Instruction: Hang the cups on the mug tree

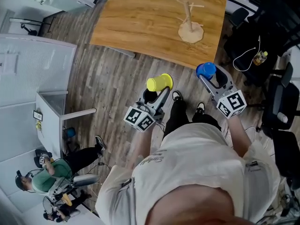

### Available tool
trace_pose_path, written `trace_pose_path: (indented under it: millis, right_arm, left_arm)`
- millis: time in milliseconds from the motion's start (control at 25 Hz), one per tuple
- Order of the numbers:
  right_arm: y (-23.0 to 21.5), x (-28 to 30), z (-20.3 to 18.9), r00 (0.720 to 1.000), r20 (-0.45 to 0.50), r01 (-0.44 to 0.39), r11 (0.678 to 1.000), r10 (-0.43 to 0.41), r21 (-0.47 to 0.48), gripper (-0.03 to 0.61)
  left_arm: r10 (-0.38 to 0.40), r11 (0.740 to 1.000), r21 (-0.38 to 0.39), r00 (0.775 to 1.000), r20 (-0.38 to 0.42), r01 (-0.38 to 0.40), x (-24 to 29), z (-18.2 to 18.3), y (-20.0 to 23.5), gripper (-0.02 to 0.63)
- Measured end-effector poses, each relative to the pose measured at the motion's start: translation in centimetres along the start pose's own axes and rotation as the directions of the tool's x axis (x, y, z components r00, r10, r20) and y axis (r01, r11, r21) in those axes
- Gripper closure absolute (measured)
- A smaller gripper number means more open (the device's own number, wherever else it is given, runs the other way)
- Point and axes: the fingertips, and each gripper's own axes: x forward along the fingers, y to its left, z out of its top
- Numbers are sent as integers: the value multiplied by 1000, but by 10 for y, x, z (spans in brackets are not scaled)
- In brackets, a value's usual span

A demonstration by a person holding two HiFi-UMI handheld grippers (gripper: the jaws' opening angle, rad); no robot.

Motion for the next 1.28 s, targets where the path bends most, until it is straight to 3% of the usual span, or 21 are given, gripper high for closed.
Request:
trace_pose_path:
  millis: [200,360,600,960,1280]
  right_arm:
    - [-6,36,12,998,10,66,998,-66,1,325]
    - [-7,71,46,994,72,91,994,-87,-52,325]
    - [-10,102,58,983,106,158,984,-149,-78,325]
    - [-4,120,34,969,63,242,969,-238,-57,325]
    - [-57,137,59,948,120,296,955,-295,12,325]
  left_arm:
    - [-41,999,-21,999,23,42,14,16,43,344]
    - [-102,995,23,993,59,101,37,54,73,344]
    - [-186,981,62,981,60,182,48,83,103,344]
    - [-240,971,10,970,31,240,56,71,142,344]
    - [-293,956,-6,956,-23,293,112,72,149,344]
